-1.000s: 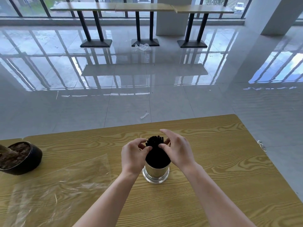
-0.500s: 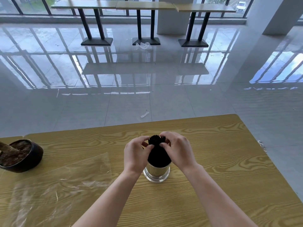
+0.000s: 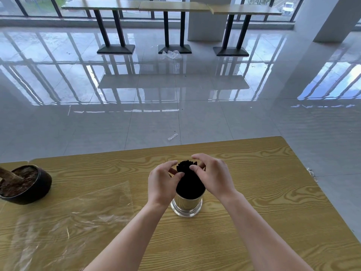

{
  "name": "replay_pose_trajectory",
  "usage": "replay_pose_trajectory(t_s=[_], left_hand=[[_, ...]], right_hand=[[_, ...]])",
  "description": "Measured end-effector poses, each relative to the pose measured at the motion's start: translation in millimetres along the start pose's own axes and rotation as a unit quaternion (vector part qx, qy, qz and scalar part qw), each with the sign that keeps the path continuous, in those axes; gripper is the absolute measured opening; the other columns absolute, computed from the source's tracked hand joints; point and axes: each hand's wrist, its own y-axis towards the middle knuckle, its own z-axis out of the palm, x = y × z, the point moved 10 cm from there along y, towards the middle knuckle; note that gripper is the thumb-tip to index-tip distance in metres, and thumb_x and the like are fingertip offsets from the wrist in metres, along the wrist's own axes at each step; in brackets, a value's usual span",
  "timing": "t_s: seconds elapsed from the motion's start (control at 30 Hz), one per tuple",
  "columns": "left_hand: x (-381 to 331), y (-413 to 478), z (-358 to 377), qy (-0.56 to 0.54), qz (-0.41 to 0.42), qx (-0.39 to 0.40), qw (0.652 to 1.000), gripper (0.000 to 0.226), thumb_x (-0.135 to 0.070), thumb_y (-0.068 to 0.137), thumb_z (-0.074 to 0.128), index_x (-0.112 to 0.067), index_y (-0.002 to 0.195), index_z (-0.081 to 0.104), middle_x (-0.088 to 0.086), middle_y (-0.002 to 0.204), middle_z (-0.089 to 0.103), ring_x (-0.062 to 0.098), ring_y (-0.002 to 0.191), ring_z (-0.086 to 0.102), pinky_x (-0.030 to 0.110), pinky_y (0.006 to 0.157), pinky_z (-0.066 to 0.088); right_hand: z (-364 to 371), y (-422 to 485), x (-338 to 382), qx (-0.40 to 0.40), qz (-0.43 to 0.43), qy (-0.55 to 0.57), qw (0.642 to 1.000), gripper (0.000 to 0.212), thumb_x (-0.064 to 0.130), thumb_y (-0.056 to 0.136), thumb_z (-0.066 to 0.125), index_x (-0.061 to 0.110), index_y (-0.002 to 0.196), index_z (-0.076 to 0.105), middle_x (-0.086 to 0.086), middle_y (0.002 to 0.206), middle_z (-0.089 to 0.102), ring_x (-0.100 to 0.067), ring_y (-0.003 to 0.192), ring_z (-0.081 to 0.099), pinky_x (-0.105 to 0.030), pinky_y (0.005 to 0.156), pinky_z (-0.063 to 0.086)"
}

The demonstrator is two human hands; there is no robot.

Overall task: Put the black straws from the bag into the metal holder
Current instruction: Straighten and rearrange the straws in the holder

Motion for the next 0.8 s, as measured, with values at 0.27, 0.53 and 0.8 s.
replay_pose_trajectory(t_s=[0.27,0.53,0.8], left_hand=[[10.2,-3.7,-4.0,-0.002,-0.017,-0.013,1.0,0.041,-0.026,0.078,0.083,-0.019,0.117,0.072,-0.009,0.084,0.069,0.013,0.08,0.065,0.034,0.081,0.054],[3.3,-3.3,2.2,0.026,-0.006,-0.016,1.0,0.02,-0.022,0.084,0.077,-0.018,0.104,0.078,0.002,0.081,0.066,0.02,0.077,0.062,0.039,0.074,0.053],[10.6,-4.8,-5.2,0.008,-0.003,-0.024,1.0,0.031,-0.024,0.082,0.08,-0.016,0.112,0.075,-0.003,0.082,0.069,0.015,0.079,0.064,0.03,0.078,0.052]], right_hand=[[-4.2,-16.4,-29.7,-0.008,0.052,0.009,0.999,0.036,0.031,0.085,0.081,0.018,0.117,0.074,0.012,0.085,0.072,-0.004,0.072,0.056,-0.022,0.072,0.044],[7.9,-8.4,-20.0,-0.003,0.066,-0.027,0.997,0.028,0.034,0.086,0.078,0.023,0.112,0.077,0.007,0.096,0.075,-0.014,0.09,0.07,-0.024,0.072,0.051],[7.1,-11.1,-23.3,-0.007,0.07,-0.018,0.997,0.035,0.031,0.088,0.077,0.018,0.121,0.073,0.005,0.1,0.077,-0.016,0.098,0.071,-0.021,0.078,0.045]])
